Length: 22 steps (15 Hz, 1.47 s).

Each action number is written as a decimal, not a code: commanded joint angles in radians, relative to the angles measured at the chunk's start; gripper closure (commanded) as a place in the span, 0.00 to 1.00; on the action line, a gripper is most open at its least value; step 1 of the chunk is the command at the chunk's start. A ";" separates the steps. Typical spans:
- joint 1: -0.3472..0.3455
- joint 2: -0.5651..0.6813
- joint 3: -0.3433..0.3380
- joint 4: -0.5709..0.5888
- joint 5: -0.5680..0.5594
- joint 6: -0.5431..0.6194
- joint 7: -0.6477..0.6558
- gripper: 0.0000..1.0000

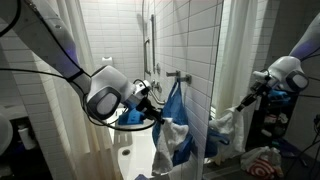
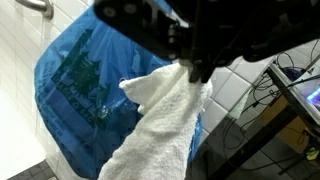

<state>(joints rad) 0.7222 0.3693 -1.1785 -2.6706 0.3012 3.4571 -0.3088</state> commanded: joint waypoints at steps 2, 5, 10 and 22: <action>0.030 0.001 -0.022 0.002 0.002 -0.002 -0.006 0.99; 0.180 0.008 -0.126 0.003 0.014 -0.002 -0.029 0.99; 0.559 0.032 -0.391 0.012 -0.005 -0.002 -0.036 0.99; 1.521 0.193 -1.037 -0.085 -0.080 -0.001 0.226 0.99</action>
<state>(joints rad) 2.0474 0.4553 -2.0767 -2.6808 0.2664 3.4559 -0.1610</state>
